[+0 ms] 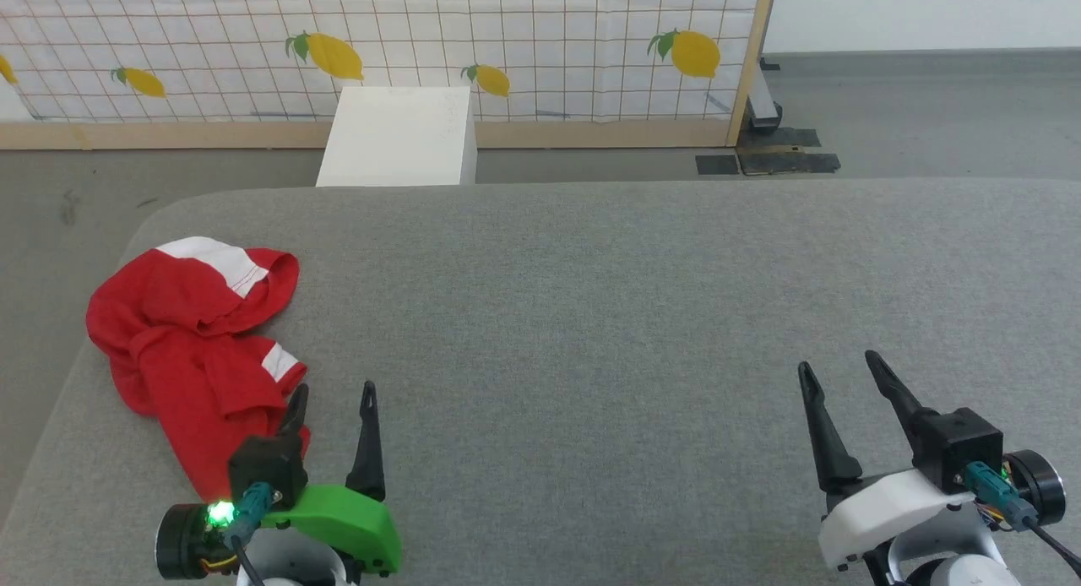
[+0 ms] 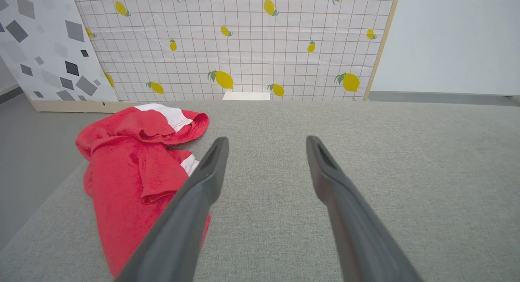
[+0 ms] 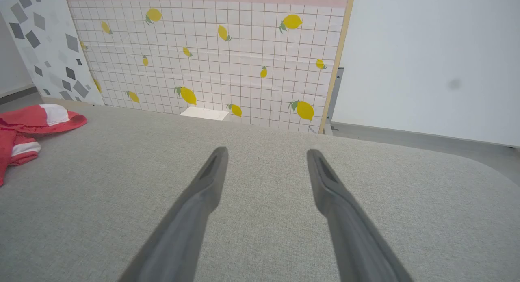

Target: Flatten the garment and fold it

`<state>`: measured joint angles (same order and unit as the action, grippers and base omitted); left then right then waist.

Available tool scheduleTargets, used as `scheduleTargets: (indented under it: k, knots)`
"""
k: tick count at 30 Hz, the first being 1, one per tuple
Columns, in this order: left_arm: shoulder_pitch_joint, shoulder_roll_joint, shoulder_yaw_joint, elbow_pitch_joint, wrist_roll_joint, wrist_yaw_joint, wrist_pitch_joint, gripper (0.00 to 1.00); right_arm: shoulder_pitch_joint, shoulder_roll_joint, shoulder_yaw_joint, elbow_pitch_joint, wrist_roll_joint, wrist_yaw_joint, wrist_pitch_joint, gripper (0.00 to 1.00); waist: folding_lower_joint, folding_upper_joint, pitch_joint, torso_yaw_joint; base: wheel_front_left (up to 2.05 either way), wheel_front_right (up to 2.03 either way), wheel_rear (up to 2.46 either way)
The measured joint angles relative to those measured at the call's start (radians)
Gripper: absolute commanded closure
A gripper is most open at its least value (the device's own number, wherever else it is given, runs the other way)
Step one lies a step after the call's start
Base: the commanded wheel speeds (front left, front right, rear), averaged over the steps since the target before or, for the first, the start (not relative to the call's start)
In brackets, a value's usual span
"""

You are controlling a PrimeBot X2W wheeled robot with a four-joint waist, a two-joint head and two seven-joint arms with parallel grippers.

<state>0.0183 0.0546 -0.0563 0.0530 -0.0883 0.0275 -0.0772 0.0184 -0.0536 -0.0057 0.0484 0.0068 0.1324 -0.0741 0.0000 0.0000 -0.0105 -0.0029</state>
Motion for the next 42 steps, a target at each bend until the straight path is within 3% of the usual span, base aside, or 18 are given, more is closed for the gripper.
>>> scheduleTargets:
  k: [27,36,42]
  knots:
    - [-0.016,0.000,-0.025,0.038,-0.029,0.019,-0.054,0.00,-0.016,0.000,-0.003,0.031,0.003,0.000,-0.056,0.00,0.0000,0.0000,-0.007,0.009,0.00,0.00,0.00]
    - [-0.025,0.000,-0.035,0.055,-0.035,0.027,-0.074,0.00,-0.015,0.000,-0.007,0.038,0.011,0.000,-0.076,0.00,0.0001,0.0000,-0.010,0.082,0.00,0.00,0.00]
    - [-0.024,0.008,-0.031,0.063,-0.049,0.036,-0.084,0.00,-0.014,0.000,-0.006,0.044,0.022,0.000,-0.086,0.00,0.0001,0.0000,-0.014,0.170,0.00,0.00,0.00]
